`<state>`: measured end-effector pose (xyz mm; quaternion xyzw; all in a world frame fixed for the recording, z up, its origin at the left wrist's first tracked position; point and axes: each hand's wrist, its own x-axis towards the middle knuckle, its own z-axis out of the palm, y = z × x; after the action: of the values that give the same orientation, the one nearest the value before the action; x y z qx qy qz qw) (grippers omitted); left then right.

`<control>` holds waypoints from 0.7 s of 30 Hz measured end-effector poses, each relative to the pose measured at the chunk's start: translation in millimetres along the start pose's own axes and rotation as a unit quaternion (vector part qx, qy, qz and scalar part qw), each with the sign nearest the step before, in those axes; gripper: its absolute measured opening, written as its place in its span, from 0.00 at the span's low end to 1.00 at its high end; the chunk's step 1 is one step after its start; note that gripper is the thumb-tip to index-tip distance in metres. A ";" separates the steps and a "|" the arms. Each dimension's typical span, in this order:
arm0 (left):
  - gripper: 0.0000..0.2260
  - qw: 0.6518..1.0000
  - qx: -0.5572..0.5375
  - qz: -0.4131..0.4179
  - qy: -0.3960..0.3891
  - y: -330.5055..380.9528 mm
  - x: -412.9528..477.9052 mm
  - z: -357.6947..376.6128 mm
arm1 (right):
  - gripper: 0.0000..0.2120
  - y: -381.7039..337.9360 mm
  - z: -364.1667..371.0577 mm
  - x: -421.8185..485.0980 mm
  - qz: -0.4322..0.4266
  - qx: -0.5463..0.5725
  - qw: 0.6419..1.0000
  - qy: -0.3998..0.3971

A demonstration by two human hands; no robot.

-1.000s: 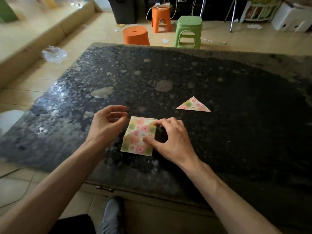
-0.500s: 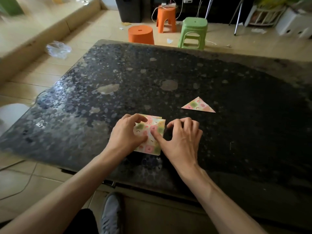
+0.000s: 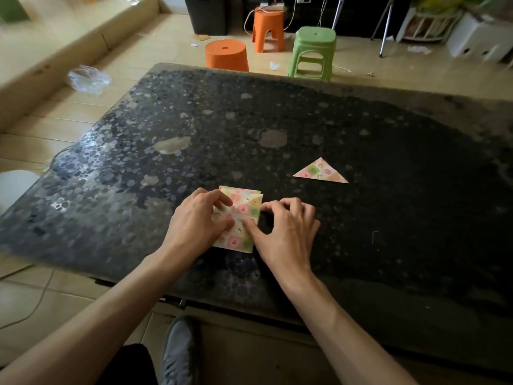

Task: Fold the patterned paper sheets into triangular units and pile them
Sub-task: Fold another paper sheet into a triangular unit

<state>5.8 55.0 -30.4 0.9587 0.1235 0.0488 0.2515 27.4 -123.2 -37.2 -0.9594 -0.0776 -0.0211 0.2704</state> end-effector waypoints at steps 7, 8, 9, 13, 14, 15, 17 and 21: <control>0.18 1.000 0.018 0.003 0.010 -4.8 0.3 4.2 | 0.22 -6.7 9.9 1.8 0.012 0.060 0.998 -0.004; 0.18 1.000 0.020 0.005 0.012 -5.1 0.5 4.6 | 0.20 -8.1 11.0 2.2 0.016 0.083 0.996 0.003; 0.19 1.000 0.020 0.006 0.013 -5.3 0.7 4.9 | 0.19 -9.3 12.1 2.9 0.020 0.116 0.993 0.011; 0.18 1.000 0.016 0.010 0.014 -6.9 1.5 5.4 | 0.16 -15.6 8.4 6.0 0.066 0.211 0.975 0.009; 0.18 1.000 0.015 0.011 0.016 -7.2 1.5 5.5 | 0.17 -16.3 6.8 7.4 0.074 0.200 0.977 0.003; 0.18 1.000 0.014 0.012 0.017 -7.4 1.4 5.5 | 0.18 -16.1 5.8 9.2 0.079 0.184 0.980 -0.002; 0.18 1.000 0.014 0.012 0.021 -7.0 0.9 5.7 | 0.20 -15.3 5.6 11.8 0.079 0.134 0.988 -0.006; 0.17 1.000 0.011 0.012 0.022 -6.5 1.0 6.6 | 0.22 -18.0 11.8 11.4 0.053 0.084 0.995 -0.010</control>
<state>6.4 57.6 -39.3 0.9614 0.1183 0.0711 0.2380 35.8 -100.3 -37.1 -0.9363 -0.0308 0.0097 0.3496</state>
